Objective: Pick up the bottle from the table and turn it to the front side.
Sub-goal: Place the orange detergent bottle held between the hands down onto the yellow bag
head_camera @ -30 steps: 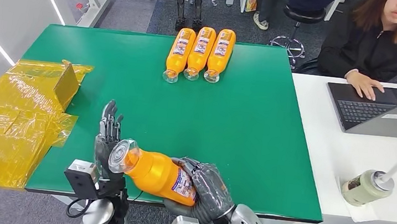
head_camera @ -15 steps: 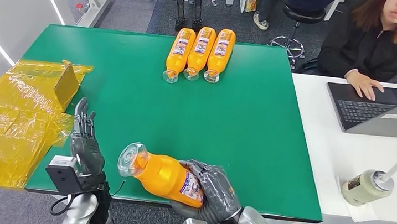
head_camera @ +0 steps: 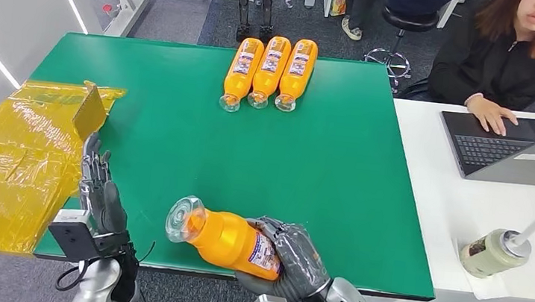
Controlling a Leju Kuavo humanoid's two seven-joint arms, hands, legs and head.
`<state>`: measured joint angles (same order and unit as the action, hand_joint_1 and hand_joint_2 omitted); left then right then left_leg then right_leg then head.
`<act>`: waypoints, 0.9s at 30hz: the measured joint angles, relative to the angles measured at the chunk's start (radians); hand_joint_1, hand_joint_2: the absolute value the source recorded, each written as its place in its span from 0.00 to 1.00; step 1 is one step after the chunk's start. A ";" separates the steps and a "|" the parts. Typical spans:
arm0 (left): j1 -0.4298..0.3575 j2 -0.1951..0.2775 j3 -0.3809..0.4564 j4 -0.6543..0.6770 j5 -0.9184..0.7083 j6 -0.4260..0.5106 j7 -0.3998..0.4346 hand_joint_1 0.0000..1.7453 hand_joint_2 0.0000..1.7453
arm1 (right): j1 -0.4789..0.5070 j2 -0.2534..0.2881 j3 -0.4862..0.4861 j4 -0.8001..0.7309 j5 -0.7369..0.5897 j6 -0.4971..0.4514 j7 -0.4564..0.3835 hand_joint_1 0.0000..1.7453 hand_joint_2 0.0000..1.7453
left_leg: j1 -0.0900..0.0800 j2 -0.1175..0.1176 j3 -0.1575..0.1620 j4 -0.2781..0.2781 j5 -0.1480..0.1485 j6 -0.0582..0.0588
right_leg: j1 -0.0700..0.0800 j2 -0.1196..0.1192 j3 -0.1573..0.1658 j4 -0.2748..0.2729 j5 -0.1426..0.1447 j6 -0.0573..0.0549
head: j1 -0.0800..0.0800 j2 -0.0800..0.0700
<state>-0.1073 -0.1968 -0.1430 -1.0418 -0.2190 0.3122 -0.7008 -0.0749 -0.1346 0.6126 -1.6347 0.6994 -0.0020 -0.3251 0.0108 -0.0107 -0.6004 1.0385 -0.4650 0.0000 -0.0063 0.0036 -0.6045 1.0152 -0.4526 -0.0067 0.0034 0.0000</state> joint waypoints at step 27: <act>0.072 0.019 0.005 -0.112 -0.029 -0.052 0.008 0.00 1.00 | 0.049 -0.100 -0.071 -0.020 -0.044 -0.064 -0.020 0.98 1.00 | 0.000 0.000 0.000 0.000 0.000 0.000 | 0.000 0.000 0.000 0.000 0.000 0.000 | 0.000 0.000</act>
<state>-0.0350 -0.1778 -0.1385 -1.1537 -0.2483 0.2605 -0.6925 -0.0262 -0.2345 0.5417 -1.6545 0.6554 -0.0658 -0.3452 0.0108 -0.0106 -0.5999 1.0386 -0.4650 0.0000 -0.0063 0.0037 -0.6044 1.0149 -0.4525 -0.0067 0.0035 0.0000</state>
